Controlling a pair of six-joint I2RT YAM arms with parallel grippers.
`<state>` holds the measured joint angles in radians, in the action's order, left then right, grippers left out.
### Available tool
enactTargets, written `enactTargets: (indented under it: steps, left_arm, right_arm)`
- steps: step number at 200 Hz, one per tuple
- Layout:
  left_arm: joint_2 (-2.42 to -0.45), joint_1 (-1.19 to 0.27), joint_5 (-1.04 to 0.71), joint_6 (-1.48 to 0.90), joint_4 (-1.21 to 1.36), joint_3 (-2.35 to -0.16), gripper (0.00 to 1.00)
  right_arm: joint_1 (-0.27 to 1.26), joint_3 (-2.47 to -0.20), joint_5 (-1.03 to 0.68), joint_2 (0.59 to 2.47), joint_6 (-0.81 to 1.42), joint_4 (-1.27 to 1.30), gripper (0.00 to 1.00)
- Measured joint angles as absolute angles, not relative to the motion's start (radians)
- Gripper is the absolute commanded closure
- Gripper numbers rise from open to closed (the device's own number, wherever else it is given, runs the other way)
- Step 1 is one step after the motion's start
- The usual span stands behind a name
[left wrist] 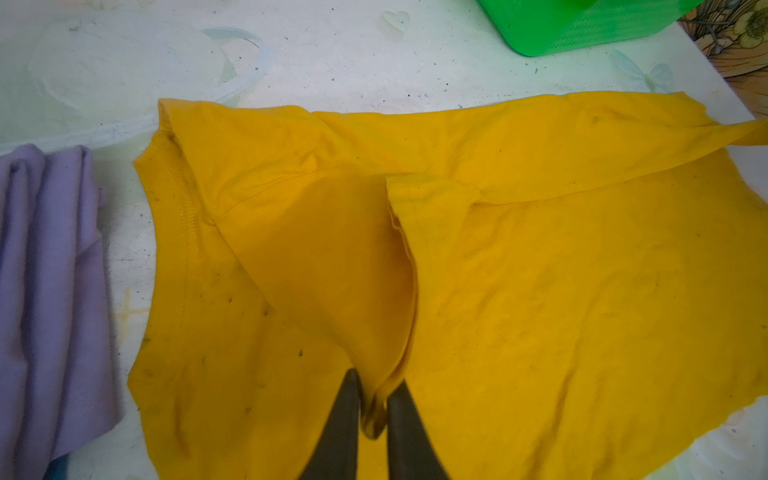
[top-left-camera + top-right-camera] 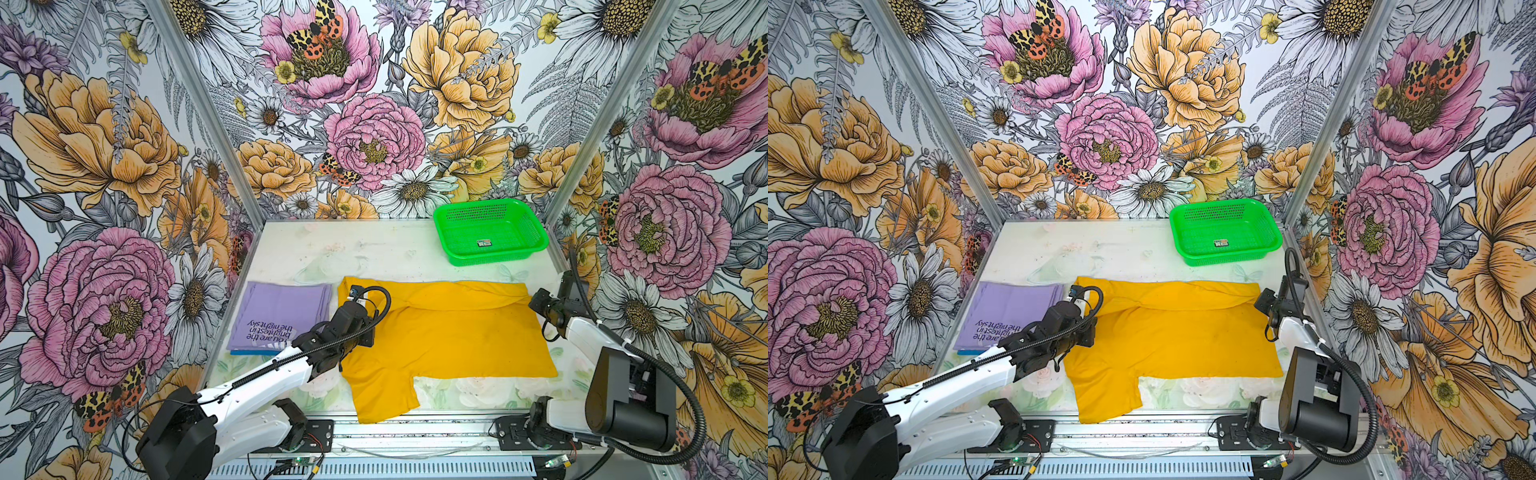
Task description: Fold and stack the t-shirts
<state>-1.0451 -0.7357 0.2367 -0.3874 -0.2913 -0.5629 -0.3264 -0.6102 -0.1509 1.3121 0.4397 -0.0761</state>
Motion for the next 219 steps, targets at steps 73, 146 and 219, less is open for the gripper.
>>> enactTargets:
  steps: [73,146,219]
  left_arm:
    - [-1.016,-0.551,0.083,-0.390,-0.367,-0.738,0.01]
    - [-1.357,-0.355,-0.137,-0.392,-0.413,-0.897,0.07]
    - [-1.530,-0.345,-0.192,-0.391,-0.439,-0.919,0.13]
  right_arm:
    - [-0.355,-0.860,-0.262,1.396,0.433,-0.232,0.22]
    - [-0.360,-1.081,-0.356,1.766,0.398,-0.358,0.31]
    - [-0.361,-1.182,-0.375,1.886,0.356,-0.411,0.32]
